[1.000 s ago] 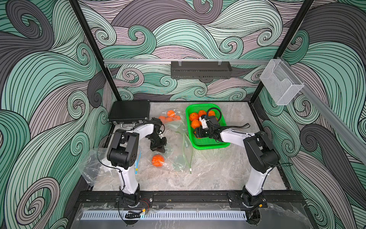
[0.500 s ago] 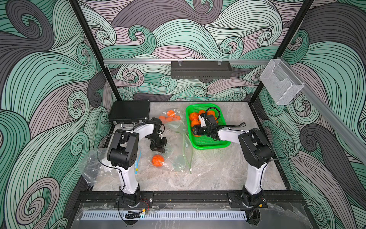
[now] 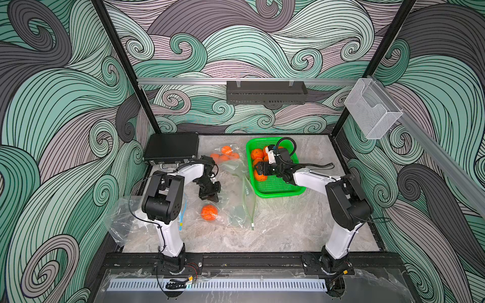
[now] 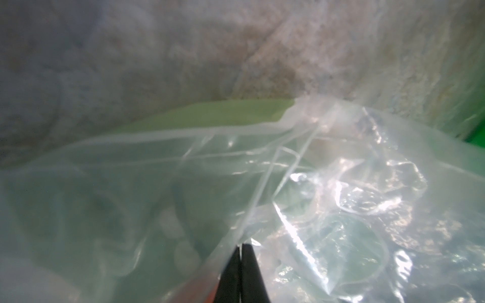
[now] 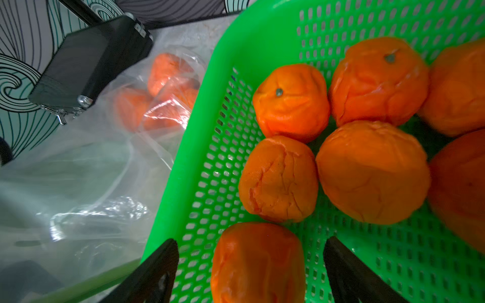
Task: Open the zip-top bag and take out the orange
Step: Place the orange in the basket, then adjust the zipper food storage bag at the center of the board.
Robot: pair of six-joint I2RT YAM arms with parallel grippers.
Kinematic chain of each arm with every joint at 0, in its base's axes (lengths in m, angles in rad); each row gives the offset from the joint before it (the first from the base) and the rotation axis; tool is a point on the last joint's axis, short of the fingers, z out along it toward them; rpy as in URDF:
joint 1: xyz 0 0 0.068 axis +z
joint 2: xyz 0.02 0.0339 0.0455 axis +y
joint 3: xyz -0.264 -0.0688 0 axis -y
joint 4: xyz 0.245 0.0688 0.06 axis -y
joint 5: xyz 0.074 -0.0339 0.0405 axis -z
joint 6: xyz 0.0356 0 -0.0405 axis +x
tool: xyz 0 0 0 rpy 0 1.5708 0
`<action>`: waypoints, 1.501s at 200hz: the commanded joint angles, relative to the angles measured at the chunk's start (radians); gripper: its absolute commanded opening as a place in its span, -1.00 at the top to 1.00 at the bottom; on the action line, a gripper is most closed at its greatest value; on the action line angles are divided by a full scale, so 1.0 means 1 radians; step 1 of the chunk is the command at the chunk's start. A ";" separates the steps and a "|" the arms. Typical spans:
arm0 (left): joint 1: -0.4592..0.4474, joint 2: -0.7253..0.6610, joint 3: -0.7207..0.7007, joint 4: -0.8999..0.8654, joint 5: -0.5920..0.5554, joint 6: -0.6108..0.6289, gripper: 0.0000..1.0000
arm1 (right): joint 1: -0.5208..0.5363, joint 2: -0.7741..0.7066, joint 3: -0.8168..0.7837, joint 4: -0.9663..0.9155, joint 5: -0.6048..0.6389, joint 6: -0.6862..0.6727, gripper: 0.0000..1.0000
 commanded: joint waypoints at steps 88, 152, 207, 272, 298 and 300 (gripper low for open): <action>0.000 -0.035 0.025 -0.032 -0.015 0.013 0.84 | 0.263 -0.549 -0.443 0.031 -0.163 -0.243 0.06; 0.000 -0.049 0.019 -0.024 0.003 0.016 0.81 | 0.338 -0.398 -0.363 -0.001 -0.185 -0.312 0.58; 0.003 -0.152 0.035 0.009 0.020 0.030 0.39 | 0.435 -0.251 -0.339 0.031 -0.189 -0.299 0.57; 0.047 -0.612 -0.115 0.001 -0.232 -0.181 -0.40 | 0.472 -0.187 -0.454 0.250 -0.146 -0.308 0.45; 0.051 -0.770 -0.291 0.050 -0.273 -0.280 -0.41 | 0.480 -0.178 -0.474 0.324 -0.156 -0.297 0.39; 0.053 -0.779 -0.302 0.054 -0.277 -0.293 -0.41 | 0.480 -0.178 -0.476 0.327 -0.155 -0.298 0.39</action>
